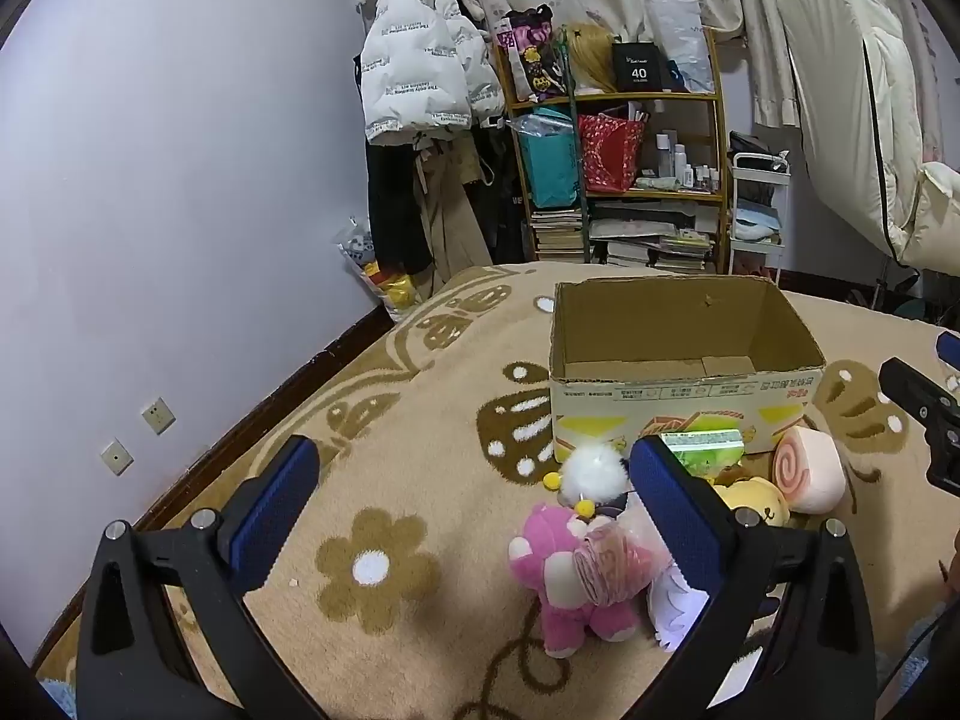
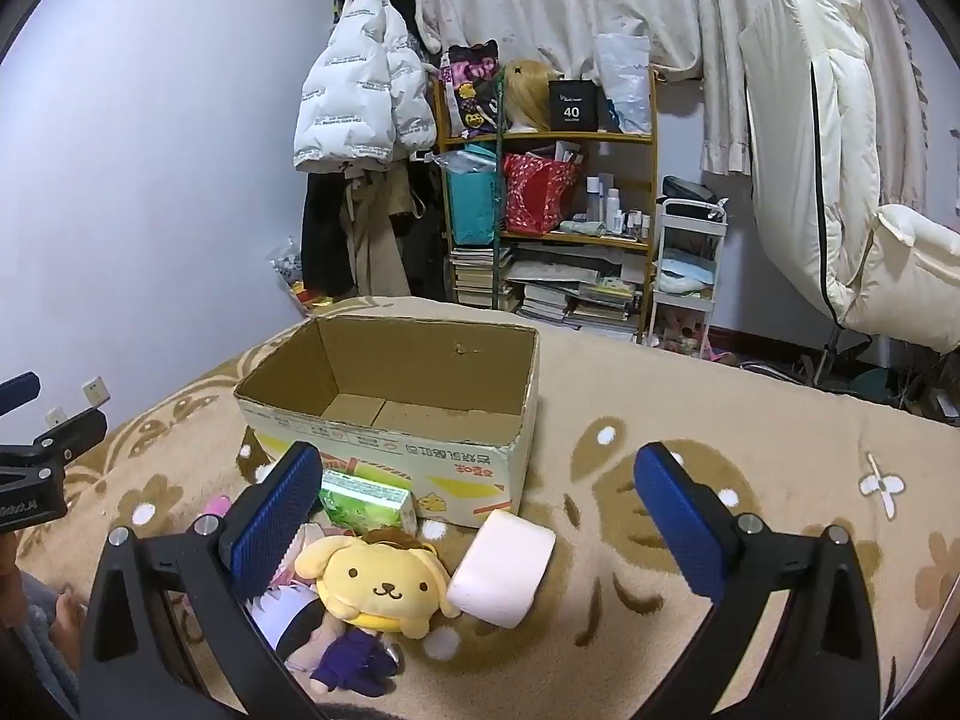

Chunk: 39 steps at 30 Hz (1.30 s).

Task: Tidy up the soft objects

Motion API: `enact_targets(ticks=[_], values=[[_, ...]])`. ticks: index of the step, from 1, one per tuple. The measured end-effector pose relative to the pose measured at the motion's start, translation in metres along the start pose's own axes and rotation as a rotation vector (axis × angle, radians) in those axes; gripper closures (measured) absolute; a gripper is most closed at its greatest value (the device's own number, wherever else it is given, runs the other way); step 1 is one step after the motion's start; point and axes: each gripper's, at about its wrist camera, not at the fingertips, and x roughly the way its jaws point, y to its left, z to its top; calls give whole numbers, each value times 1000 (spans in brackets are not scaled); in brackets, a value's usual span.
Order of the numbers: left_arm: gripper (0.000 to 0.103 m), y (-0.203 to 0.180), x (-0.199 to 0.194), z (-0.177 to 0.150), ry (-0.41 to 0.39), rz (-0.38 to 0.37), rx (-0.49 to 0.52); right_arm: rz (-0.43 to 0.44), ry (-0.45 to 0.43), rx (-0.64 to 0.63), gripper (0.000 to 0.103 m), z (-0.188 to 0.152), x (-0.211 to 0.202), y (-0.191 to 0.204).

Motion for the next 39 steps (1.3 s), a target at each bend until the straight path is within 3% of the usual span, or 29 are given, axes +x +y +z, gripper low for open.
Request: enact_targets(ticks=[39], values=[[1, -4, -2, -1, -16, 7, 21, -5, -2, 3, 0, 5, -3, 0]])
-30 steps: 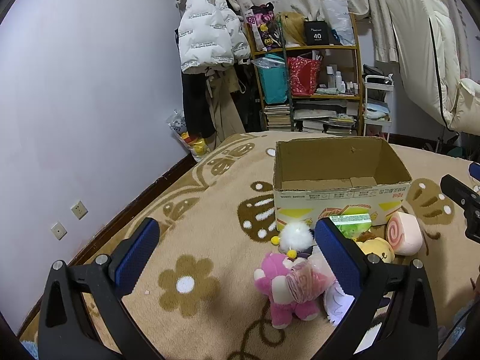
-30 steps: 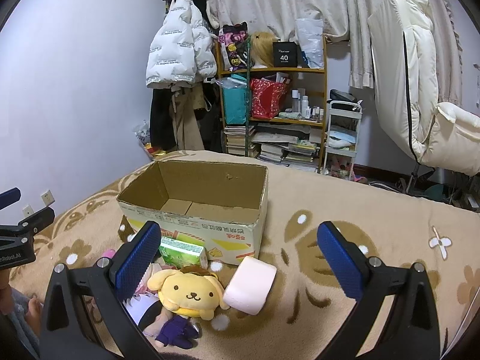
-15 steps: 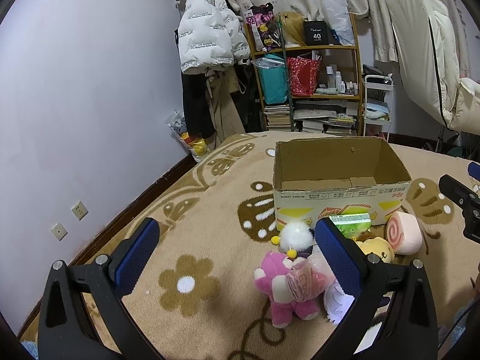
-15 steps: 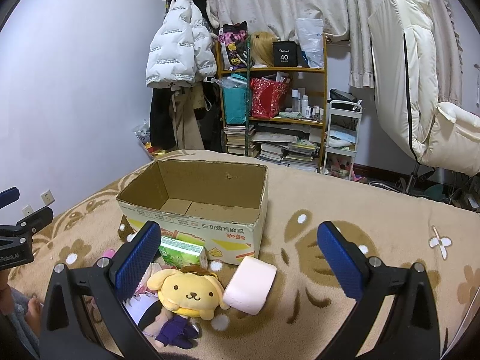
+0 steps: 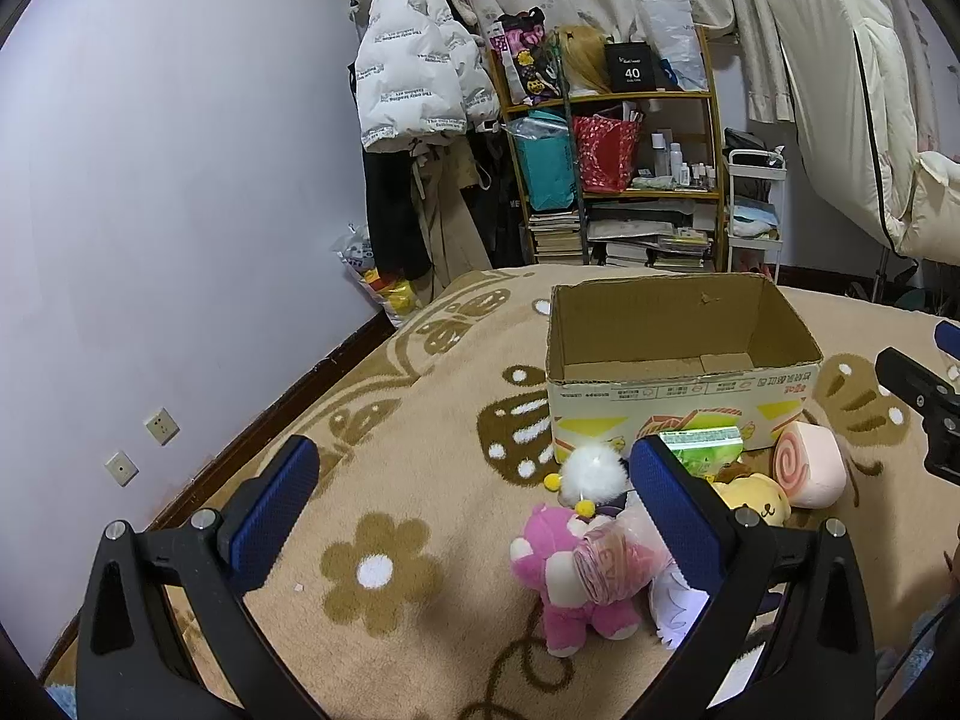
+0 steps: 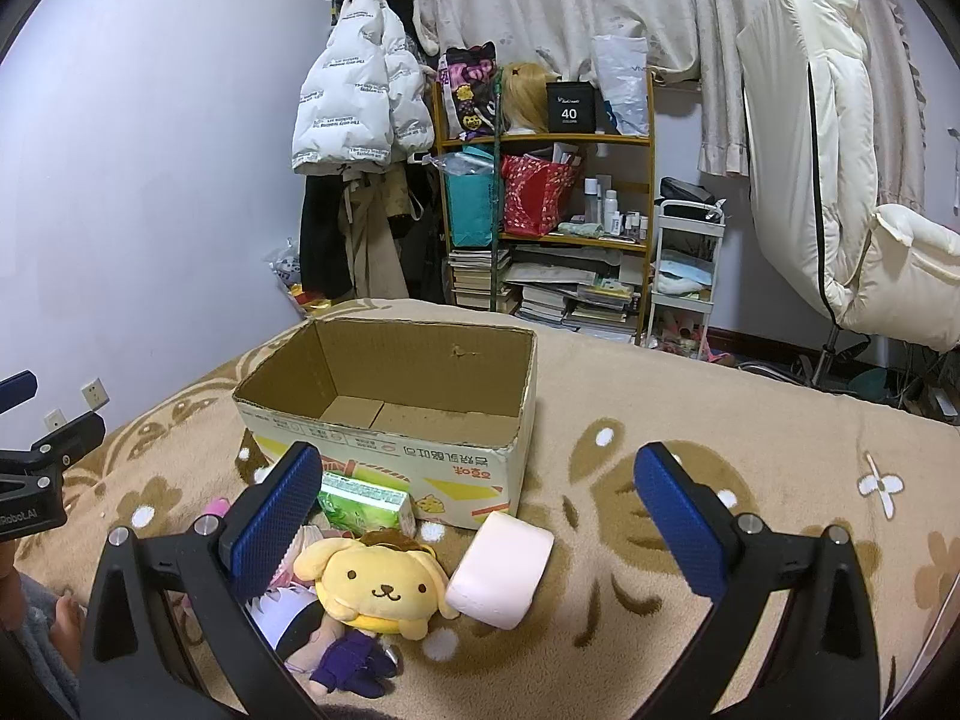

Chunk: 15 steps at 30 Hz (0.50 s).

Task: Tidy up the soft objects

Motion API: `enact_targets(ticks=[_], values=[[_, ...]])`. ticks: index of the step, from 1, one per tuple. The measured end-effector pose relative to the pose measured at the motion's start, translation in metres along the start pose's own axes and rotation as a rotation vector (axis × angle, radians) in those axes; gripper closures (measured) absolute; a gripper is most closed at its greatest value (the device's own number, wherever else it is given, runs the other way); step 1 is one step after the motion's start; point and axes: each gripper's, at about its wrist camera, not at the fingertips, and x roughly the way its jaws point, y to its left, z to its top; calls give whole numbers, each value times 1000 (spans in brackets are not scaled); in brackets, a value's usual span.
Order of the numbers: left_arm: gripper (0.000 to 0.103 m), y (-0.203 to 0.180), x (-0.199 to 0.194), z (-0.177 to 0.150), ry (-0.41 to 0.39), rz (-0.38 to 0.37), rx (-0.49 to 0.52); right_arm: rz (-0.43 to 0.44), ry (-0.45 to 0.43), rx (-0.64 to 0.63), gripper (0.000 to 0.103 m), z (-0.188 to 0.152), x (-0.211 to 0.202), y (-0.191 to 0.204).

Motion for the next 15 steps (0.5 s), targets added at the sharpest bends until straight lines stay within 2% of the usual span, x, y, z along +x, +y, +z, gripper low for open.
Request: enact_targets(ticks=[15], values=[[1, -1, -1, 1, 0, 1, 3, -1, 2, -3, 0, 0, 0, 0]])
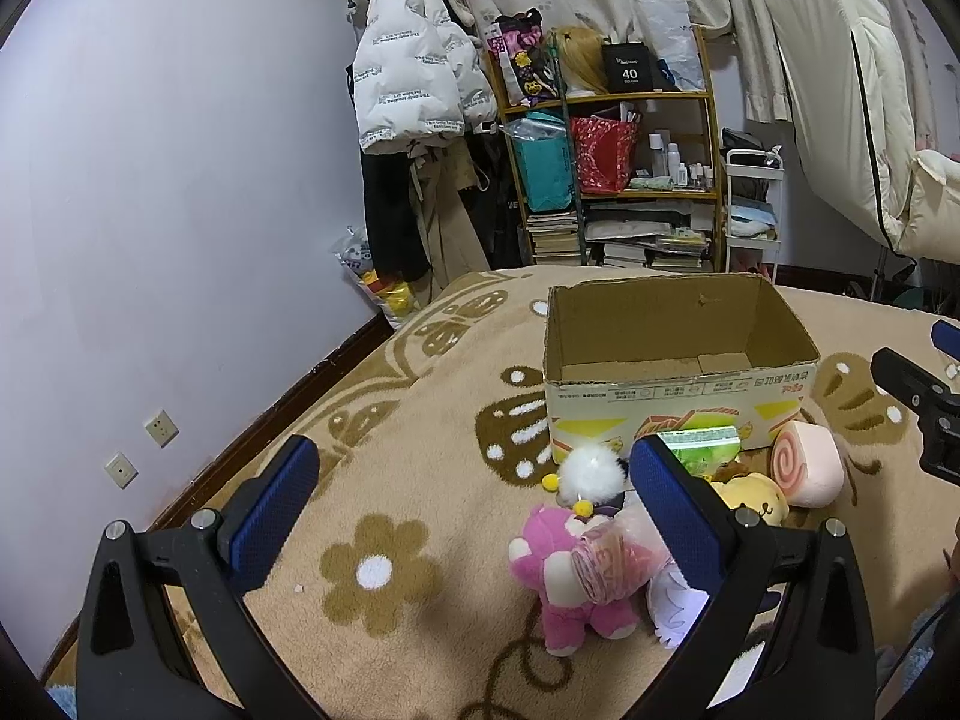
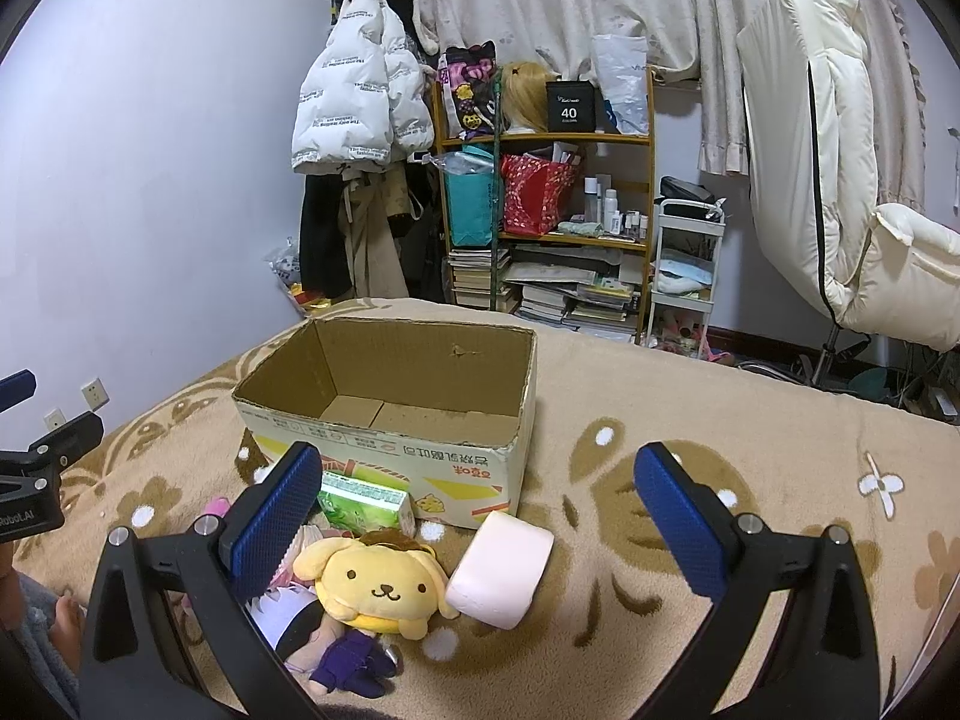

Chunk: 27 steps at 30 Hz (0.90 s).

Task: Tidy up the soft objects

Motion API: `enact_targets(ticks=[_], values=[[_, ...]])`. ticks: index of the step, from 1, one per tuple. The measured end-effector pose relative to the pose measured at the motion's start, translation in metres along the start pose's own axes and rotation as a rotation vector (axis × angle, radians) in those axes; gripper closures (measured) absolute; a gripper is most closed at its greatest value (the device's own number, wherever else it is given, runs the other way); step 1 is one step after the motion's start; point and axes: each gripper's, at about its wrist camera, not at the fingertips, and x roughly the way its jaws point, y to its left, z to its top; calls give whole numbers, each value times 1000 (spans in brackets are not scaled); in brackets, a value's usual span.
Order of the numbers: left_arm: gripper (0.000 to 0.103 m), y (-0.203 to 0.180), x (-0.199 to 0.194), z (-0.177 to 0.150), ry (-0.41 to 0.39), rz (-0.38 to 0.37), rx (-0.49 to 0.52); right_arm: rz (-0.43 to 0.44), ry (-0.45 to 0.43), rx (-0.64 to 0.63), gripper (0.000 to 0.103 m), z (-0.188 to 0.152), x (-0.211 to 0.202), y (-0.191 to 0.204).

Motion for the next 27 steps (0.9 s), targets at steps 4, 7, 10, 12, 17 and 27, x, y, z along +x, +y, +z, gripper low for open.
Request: enact_targets(ticks=[4, 7, 10, 12, 17, 27], values=[[1, 0, 0, 0, 2, -1, 3, 0, -3, 2, 0, 0, 0, 0], [1, 0, 0, 0, -1, -1, 3, -1, -1, 2, 0, 0, 0, 0], [1, 0, 0, 0, 1, 0, 2, 0, -2, 1, 0, 0, 0, 0], [1, -1, 0, 0, 0, 1, 1, 0, -1, 1, 0, 0, 1, 0], [1, -1, 0, 0, 0, 1, 2, -1, -1, 1, 0, -1, 1, 0], [1, -1, 0, 0, 0, 1, 4, 2, -6, -1, 0, -4, 1, -5]])
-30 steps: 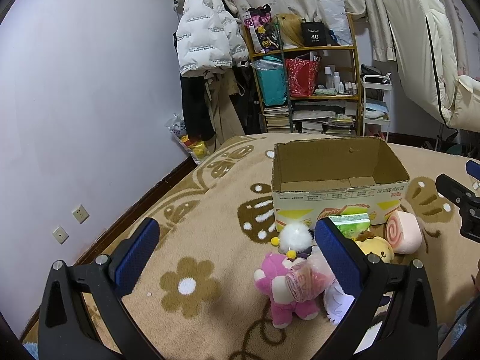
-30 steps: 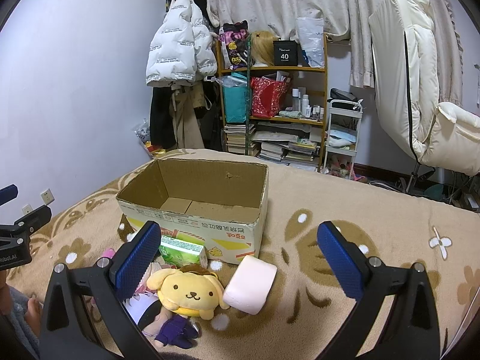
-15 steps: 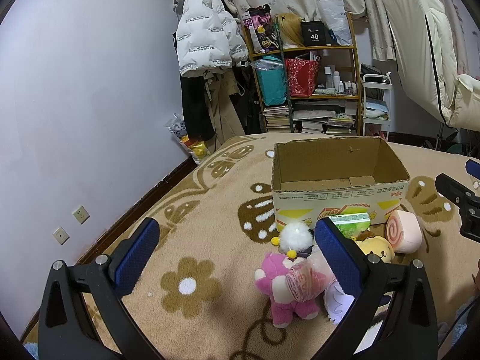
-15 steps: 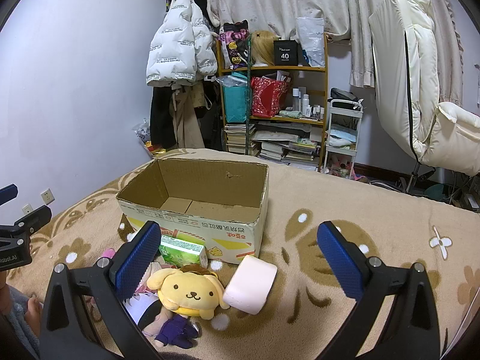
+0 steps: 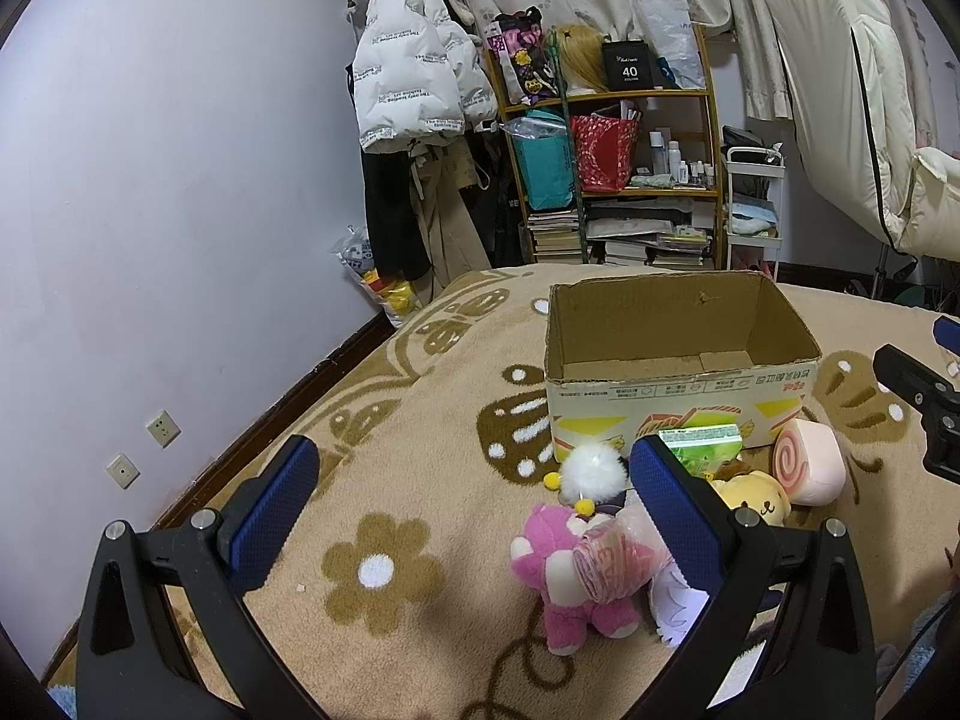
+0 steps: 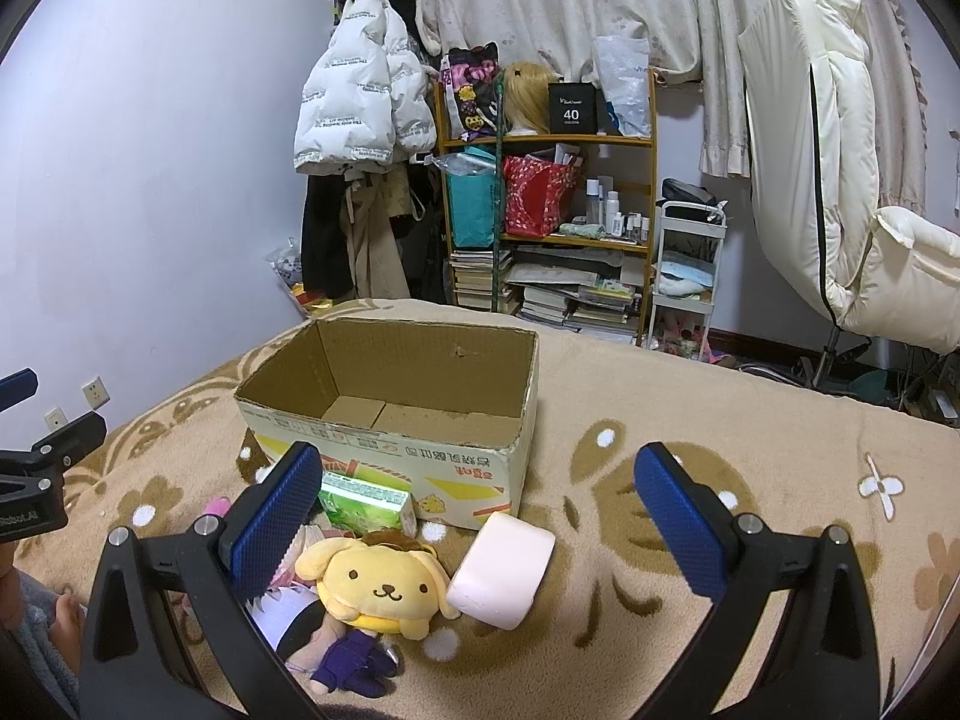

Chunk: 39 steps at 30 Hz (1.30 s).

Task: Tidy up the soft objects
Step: 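Move the right tool to the pink pillow while the left tool approaches the white pompom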

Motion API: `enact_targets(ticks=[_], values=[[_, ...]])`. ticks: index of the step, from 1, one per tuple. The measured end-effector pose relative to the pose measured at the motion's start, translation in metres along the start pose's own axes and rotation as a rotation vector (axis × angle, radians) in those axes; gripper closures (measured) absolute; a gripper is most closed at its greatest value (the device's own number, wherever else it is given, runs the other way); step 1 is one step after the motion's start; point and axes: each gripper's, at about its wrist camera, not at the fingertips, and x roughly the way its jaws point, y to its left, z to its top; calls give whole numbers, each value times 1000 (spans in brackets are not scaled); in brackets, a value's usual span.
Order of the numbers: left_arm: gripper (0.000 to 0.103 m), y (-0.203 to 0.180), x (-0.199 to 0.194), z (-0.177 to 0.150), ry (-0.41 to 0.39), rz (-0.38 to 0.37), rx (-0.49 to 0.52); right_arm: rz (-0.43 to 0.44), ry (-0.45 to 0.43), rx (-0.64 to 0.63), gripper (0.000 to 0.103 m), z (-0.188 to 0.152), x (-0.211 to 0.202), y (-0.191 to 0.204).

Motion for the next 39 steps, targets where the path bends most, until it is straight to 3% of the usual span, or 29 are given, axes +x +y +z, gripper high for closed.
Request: enact_targets(ticks=[17, 26, 39], values=[[1, -3, 8, 1, 49, -46, 41, 6, 25, -28, 0, -5, 9, 8], [1, -8, 33, 13, 110, -107, 12, 26, 116, -22, 0, -6, 37, 9], [1, -16, 88, 14, 227, -139, -29, 26, 240, 98, 0, -15, 78, -11]])
